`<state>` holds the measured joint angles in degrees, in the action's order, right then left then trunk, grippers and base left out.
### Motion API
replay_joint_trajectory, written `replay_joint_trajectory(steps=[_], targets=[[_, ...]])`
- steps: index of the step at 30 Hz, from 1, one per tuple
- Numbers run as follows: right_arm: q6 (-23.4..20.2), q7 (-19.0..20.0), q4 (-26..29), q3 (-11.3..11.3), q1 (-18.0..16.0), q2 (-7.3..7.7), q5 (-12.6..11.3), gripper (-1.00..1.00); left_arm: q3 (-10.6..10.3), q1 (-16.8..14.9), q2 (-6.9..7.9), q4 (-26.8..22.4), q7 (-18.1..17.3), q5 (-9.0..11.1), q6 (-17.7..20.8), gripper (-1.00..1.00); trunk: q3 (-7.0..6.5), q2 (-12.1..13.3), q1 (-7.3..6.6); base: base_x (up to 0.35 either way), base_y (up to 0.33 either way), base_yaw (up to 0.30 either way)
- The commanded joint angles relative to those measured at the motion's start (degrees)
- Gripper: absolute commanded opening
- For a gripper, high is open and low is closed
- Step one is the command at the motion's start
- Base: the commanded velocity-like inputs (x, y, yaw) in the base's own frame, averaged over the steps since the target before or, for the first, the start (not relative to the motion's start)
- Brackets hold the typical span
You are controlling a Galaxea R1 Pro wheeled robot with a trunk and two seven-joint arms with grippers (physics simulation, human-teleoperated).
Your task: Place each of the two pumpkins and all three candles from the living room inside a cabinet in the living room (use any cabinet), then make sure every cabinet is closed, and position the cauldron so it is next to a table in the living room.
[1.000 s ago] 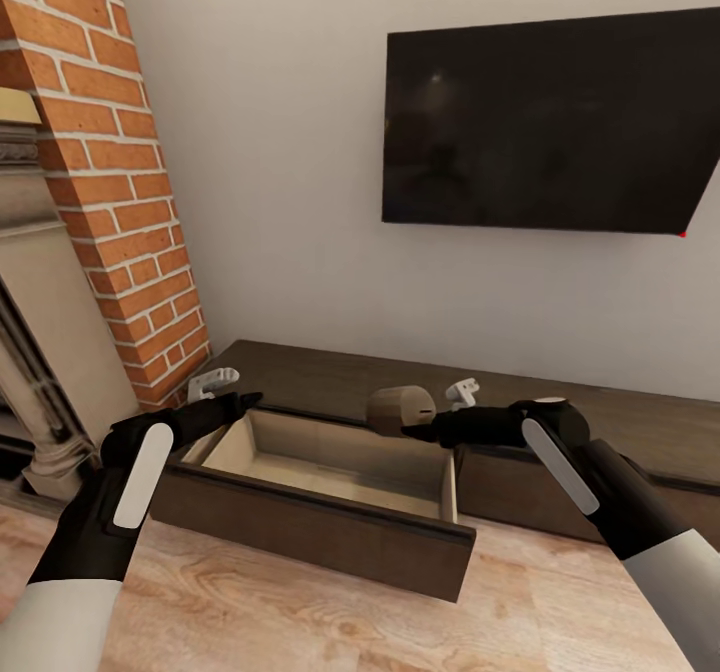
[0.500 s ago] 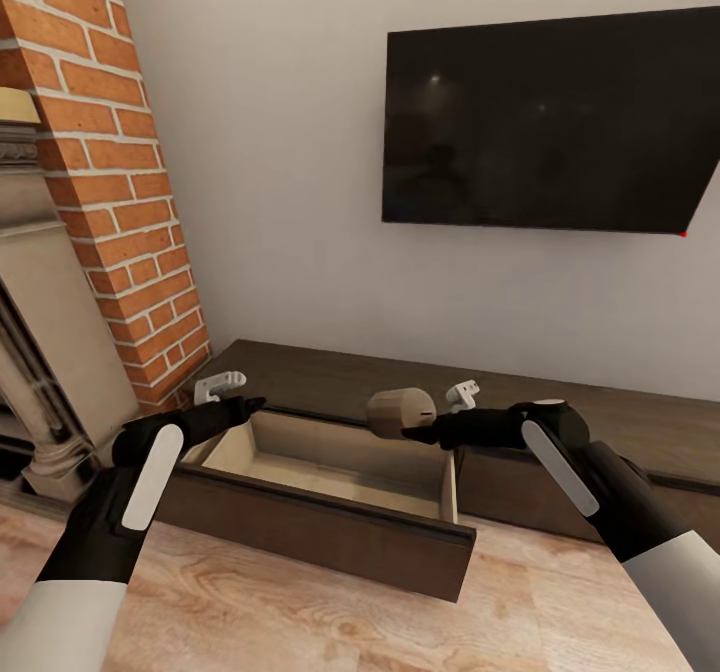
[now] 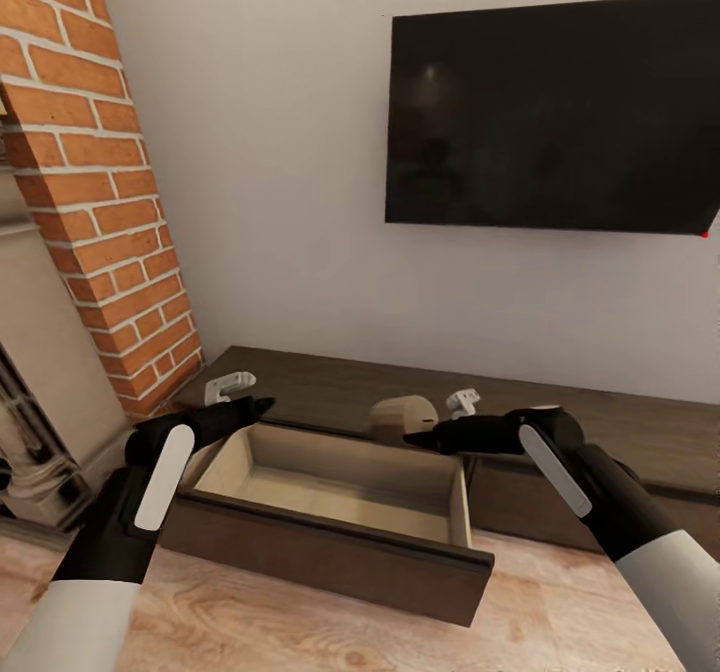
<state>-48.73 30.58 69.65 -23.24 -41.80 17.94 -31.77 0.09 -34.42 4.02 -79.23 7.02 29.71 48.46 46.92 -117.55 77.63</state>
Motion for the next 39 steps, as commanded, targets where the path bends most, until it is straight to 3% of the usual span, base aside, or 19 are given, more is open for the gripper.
replay_joint_trajectory(steps=[1, 7, 12, 17, 25, 32, 34, 35, 37, 39], targets=[[-0.2, 0.0, -0.2, 0.0, -0.1, 0.02, -0.2, -1.00, 0.0, 0.0, -0.08, -0.1, 0.5, 0.6, 0.2, 1.00, 0.14, 0.0, 0.00, 0.038, 0.022, -0.113], [0.0, -3.6, -0.5, 0.0, -0.1, 0.00, -0.3, -1.00, 0.0, 0.0, -0.51, 0.0, 0.6, 0.6, 0.2, 1.00, 0.33, 0.0, 0.00, 0.011, 0.006, -0.035], [0.0, -3.9, -0.5, -0.2, -0.1, -0.01, -0.3, -1.00, -0.1, 0.0, -1.60, 0.5, 0.7, 0.6, 0.2, 1.00, 0.31, 0.0, 0.00, 0.001, 0.000, -0.003], [0.0, -3.7, -0.5, -0.3, -0.1, -0.01, -0.3, -1.00, -0.1, 0.0, -1.67, 1.2, 0.7, 0.6, 0.2, 1.00, -0.01, 0.0, 0.00, 0.001, 0.000, -0.050], [-0.1, -4.3, -0.6, -0.3, -0.1, -0.70, -0.1, -1.00, -0.1, 0.0, -3.11, 1.4, 0.7, 0.5, 0.2, 1.00, -0.51, 0.0, 0.00, 0.259, 0.000, -0.051], [-1.0, -9.5, -1.6, -0.2, -0.2, -3.00, -0.1, -1.00, -0.2, 0.0, -4.25, 1.4, 0.7, 0.5, 0.2, 1.00, -0.35, 0.0, 0.00, 0.252, 0.000, -0.003], [-2.6, -10.5, -2.9, -0.2, -0.2, -4.31, -0.1, -1.00, -0.2, 0.0, -4.80, 1.4, 0.7, 0.4, 0.2, 1.00, -0.19, 0.0, 0.00, 0.058, 0.000, 0.000], [-5.6, -11.1, -5.7, -0.1, -0.3, -6.02, -0.1, -1.00, -0.5, 0.0, -5.16, 1.3, 0.7, 0.2, 0.2, 1.00, -0.11, 0.0, 0.00, 0.015, 0.000, 0.000], [-6.5, -11.3, -6.8, -0.1, -0.3, -6.53, -0.2, -1.00, -1.4, 0.0, -5.22, 1.3, 0.7, 0.2, 0.2, 1.00, 0.07, 0.0, 0.00, 0.011, 0.000, 0.000], [-7.4, -11.6, -8.1, -0.1, -0.4, -7.07, -0.1, -1.00, -3.7, 0.0, -5.28, 1.2, 0.8, 0.2, 0.1, 1.00, 0.25, 0.0, 0.00, 0.005, 0.000, 0.000]])
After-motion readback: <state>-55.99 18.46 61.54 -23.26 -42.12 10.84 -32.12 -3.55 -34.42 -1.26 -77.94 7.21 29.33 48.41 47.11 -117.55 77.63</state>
